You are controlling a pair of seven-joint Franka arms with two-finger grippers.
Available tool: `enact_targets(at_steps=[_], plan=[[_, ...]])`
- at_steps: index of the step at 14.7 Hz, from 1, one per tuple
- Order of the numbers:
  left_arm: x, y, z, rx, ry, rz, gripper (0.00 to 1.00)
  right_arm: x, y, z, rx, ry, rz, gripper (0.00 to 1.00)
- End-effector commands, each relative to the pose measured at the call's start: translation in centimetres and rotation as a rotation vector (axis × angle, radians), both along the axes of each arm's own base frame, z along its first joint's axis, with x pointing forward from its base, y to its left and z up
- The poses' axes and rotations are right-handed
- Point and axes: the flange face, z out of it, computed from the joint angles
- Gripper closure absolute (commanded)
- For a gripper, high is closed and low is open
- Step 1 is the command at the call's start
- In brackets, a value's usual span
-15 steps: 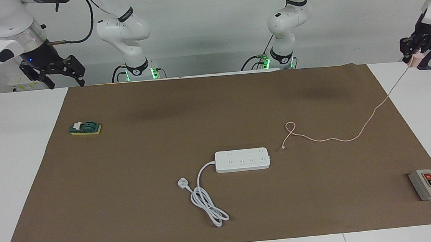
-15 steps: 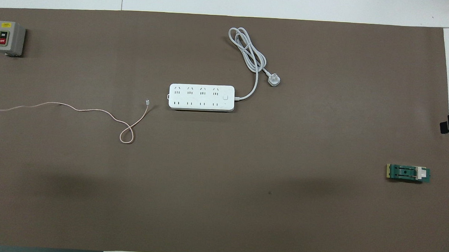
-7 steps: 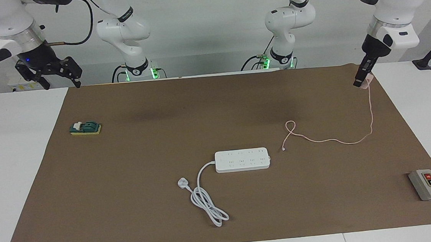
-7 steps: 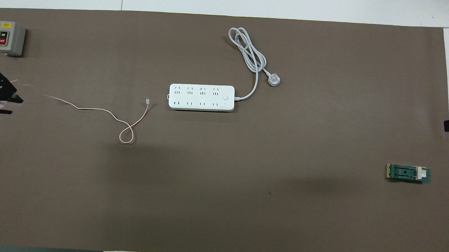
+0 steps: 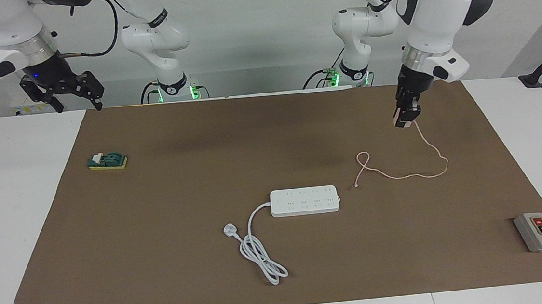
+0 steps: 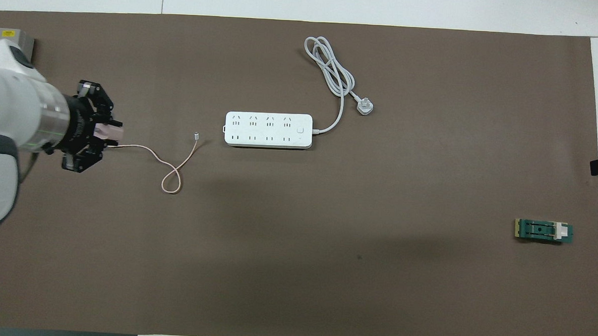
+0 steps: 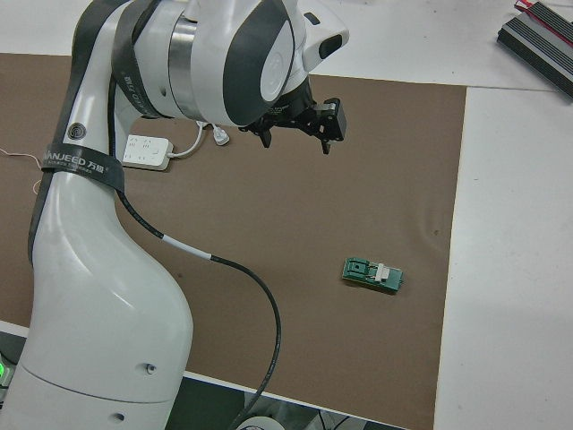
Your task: Plug charger into power strip
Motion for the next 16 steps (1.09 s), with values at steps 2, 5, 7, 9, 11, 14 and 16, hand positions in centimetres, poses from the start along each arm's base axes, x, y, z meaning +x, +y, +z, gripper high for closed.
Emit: enact_targets(at_steps=[2, 5, 7, 9, 11, 14, 16], plan=[[2.9, -6.5, -5.8, 0.007, 0.020, 0.123, 1.00, -0.3, 0.1, 0.1, -0.013, -0.011, 0.016, 0.00], [4.0, -10.0, -8.8, 0.008, 0.047, 0.124, 1.00, -0.2, 0.3, 0.1, -0.001, -0.015, 0.014, 0.00], [4.9, -10.8, -9.2, 0.003, 0.045, 0.150, 1.00, -0.2, 0.2, 0.2, 0.001, -0.019, 0.013, 0.00], [6.1, -11.6, -10.3, 0.012, 0.062, 0.173, 1.00, -0.2, 0.4, 0.2, 0.013, -0.020, 0.014, 0.00], [6.4, -12.7, -11.2, 0.019, 0.074, 0.169, 1.00, -0.2, 0.4, 0.2, 0.024, -0.024, 0.013, 0.00], [7.5, -13.2, -12.4, 0.045, 0.066, 0.151, 1.00, -0.1, 0.5, 0.2, 0.030, -0.025, 0.013, 0.00], [7.6, -13.4, -12.4, 0.040, 0.058, 0.144, 1.00, -0.1, 0.5, 0.3, 0.029, -0.030, 0.013, 0.00]])
